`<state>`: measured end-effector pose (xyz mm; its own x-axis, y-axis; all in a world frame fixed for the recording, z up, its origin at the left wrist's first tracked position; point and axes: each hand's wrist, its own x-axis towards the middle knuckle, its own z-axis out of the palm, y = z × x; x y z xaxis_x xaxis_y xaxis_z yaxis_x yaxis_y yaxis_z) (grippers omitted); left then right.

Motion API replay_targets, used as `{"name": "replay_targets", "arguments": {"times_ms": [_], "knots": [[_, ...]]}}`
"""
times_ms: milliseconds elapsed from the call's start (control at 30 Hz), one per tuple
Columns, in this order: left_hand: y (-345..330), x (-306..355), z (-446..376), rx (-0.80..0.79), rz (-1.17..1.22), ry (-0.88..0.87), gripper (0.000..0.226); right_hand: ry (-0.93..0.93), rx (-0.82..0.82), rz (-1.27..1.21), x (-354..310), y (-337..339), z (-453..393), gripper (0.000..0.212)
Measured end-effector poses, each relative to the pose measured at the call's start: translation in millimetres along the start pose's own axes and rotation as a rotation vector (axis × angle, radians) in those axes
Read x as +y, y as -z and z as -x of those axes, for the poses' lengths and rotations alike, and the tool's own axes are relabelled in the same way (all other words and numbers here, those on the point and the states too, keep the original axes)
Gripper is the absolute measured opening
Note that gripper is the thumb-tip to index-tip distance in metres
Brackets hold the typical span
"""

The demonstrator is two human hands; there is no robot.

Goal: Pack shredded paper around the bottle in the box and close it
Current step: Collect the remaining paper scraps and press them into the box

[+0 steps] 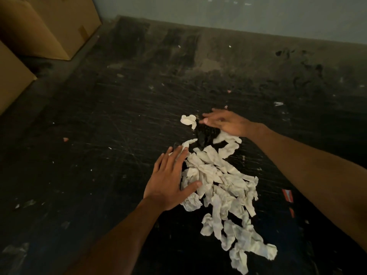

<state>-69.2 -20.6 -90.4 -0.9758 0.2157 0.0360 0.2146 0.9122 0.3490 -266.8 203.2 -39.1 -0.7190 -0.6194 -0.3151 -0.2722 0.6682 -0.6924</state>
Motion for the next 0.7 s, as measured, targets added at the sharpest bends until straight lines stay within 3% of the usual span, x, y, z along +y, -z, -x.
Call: {"name": "replay_targets", "arguments": {"times_ms": [67,200,267,433,567,700], "knots": [[0.7,0.4,0.4,-0.005,0.012,-0.003,0.095,0.011,0.015,-0.137,-9.6,4.6,10.0,0.048],[-0.3,0.1,-0.8,0.006,0.027,-0.015,0.096,0.017,0.196,-0.246,-25.4,22.5,3.1,0.035],[0.0,-0.2,-0.9,0.017,0.032,-0.009,0.097,0.018,0.19,-0.113,-31.8,16.8,-13.7,0.042],[1.3,-0.2,1.0,0.007,0.045,0.011,0.099,-0.054,-0.104,0.428,-38.7,-28.5,-42.9,0.051],[0.4,-0.1,-0.7,0.015,0.061,0.009,0.099,0.007,-0.059,0.436,-20.9,-19.0,-15.6,0.048],[-1.2,0.8,-1.4,0.019,0.058,0.01,0.1,-0.057,-0.023,0.359,-6.4,-14.0,46.6,0.069]]}}
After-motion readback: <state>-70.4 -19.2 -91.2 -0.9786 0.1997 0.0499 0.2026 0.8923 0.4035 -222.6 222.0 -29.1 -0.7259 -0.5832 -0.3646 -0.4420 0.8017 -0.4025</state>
